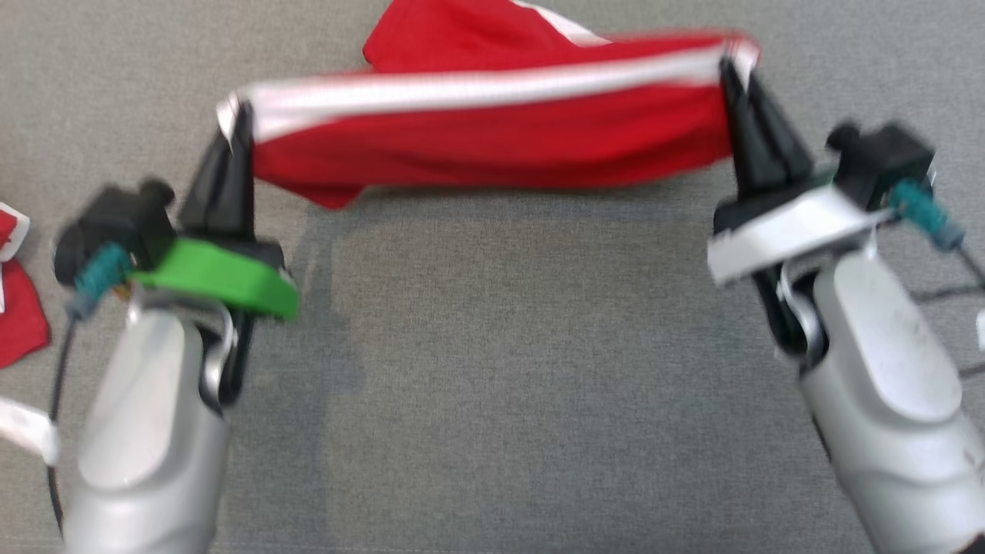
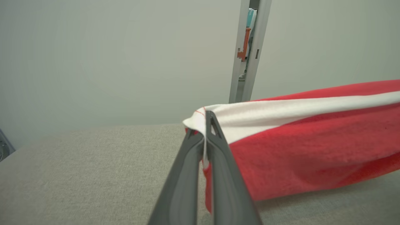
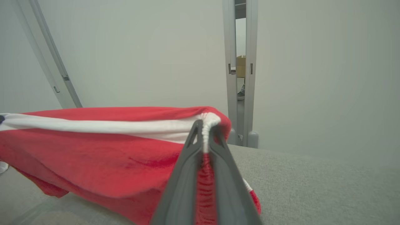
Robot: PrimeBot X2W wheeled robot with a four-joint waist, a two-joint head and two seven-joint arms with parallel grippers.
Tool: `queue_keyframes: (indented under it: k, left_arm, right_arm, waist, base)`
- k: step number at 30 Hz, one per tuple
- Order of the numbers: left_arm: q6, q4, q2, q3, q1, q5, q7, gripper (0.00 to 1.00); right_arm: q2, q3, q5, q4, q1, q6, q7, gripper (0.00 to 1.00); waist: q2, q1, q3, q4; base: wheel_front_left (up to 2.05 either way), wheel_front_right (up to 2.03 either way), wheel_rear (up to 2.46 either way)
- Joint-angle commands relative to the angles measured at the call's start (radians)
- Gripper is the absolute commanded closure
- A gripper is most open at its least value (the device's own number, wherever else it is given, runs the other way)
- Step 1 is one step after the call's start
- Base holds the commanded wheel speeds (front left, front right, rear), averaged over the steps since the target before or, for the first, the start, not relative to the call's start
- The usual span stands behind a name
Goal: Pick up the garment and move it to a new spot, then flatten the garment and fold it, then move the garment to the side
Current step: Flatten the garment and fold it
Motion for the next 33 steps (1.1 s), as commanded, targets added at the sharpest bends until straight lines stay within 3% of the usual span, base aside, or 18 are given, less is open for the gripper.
queue_keyframes:
  k: [1,10,21,28,33]
  left_arm:
    - [-0.002,-0.012,-0.01,0.018,0.067,-0.007,0.0,1.0]
    - [0.0,-0.065,-0.088,0.124,0.366,-0.023,0.0,1.0]
    - [0.0,-0.095,-0.128,0.138,0.671,-0.011,0.0,1.0]
    - [0.001,-0.107,-0.142,0.149,0.765,-0.004,-0.001,1.0]
    - [0.001,-0.136,-0.144,0.144,0.734,0.014,0.0,1.0]
  right_arm:
    - [-0.006,-0.004,0.022,-0.016,0.065,-0.002,-0.003,1.0]
    - [0.01,0.0,0.068,-0.05,0.354,-0.002,-0.003,1.0]
    - [0.027,0.011,0.1,-0.068,0.6,-0.002,-0.003,1.0]
    - [0.04,-0.002,0.113,-0.086,0.711,-0.003,-0.003,1.0]
    - [0.058,-0.044,0.11,-0.108,0.747,-0.003,-0.003,1.0]
  waist:
    - [0.0,0.0,-0.057,-0.005]
    - [0.0,0.0,-0.184,0.003]
    - [0.0,0.0,-0.334,-0.002]
    - [0.0,0.0,-0.36,-0.003]
    - [0.0,0.0,-0.346,-0.005]
  base:
    - [0.0,0.0,0.0]
    - [0.0,0.0,0.0]
    - [0.0,0.0,0.0]
    - [0.0,0.0,0.0]
    - [0.0,0.0,0.0]
